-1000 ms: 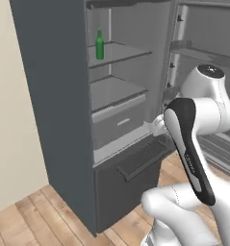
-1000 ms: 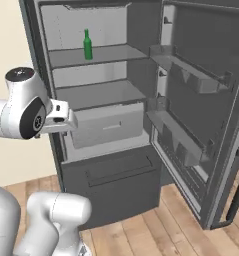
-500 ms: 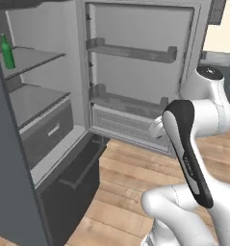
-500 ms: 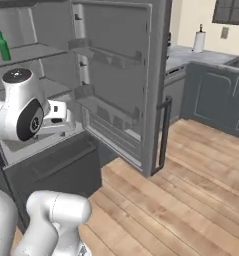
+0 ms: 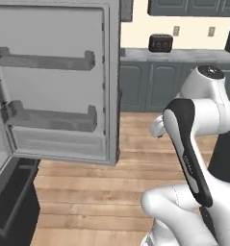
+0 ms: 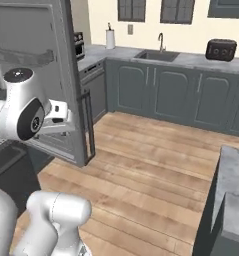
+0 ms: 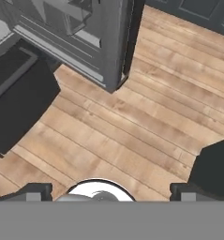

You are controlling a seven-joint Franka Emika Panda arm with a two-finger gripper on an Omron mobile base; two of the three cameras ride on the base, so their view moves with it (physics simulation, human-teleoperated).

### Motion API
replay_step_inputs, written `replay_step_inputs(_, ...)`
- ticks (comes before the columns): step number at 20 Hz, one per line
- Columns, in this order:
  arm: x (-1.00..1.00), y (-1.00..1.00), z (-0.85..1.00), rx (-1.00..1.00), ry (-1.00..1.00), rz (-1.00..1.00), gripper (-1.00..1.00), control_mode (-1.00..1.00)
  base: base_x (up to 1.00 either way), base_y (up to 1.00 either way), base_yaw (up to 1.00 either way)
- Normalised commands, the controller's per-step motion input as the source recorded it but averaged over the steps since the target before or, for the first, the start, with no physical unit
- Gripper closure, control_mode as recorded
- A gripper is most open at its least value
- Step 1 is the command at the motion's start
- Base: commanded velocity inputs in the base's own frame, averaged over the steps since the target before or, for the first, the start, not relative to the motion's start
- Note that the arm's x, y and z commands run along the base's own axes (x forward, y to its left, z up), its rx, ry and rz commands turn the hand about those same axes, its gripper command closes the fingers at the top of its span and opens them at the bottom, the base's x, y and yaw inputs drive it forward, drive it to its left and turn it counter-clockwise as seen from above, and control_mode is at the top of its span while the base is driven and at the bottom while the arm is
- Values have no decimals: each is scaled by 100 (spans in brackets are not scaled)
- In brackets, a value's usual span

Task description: Place the beer on the top shelf of the fridge to keep it out of children's reach, and place the lemon and kiwi on lower shelves for easy access.

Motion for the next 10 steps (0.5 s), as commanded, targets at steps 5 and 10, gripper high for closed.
replay_step_inputs(5, 0, 0, 0, 0, 0, 0, -100, 100, 68, -48, -30)
replay_step_inputs(10, 0, 0, 0, 0, 0, 0, -100, 100, 88, -32, -14)
